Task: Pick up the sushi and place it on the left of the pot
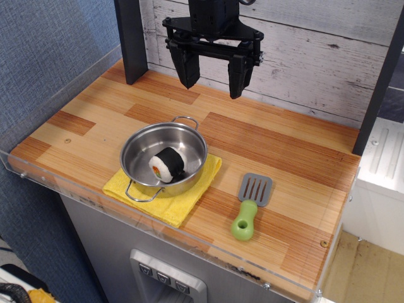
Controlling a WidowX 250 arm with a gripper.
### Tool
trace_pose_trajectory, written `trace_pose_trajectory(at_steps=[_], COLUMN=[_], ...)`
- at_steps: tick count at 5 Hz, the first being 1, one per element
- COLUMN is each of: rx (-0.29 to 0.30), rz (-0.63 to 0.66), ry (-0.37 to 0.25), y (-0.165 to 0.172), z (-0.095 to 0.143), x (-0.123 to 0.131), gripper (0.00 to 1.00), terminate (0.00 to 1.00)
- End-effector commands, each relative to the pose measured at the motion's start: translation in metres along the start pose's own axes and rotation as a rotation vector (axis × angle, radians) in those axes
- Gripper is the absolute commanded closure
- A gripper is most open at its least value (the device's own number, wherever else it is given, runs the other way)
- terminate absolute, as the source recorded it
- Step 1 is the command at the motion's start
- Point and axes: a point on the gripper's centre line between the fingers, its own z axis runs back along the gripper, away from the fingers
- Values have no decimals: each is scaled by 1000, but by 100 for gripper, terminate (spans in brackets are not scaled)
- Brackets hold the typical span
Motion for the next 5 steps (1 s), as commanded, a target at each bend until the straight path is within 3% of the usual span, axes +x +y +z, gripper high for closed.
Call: trace_pose_trajectory(at_steps=[1,2,3,4,5], rx=[0,9,56,60,39], rz=[0,-36,-40,-52,-90], ry=[0,0,32,82,94], y=[0,6,12,23,28], z=[0,4,-2,-17,-27], x=[0,-15,-34,-46,-43], gripper=[0,0,0,0,0], terminate=[0,0,0,0,0])
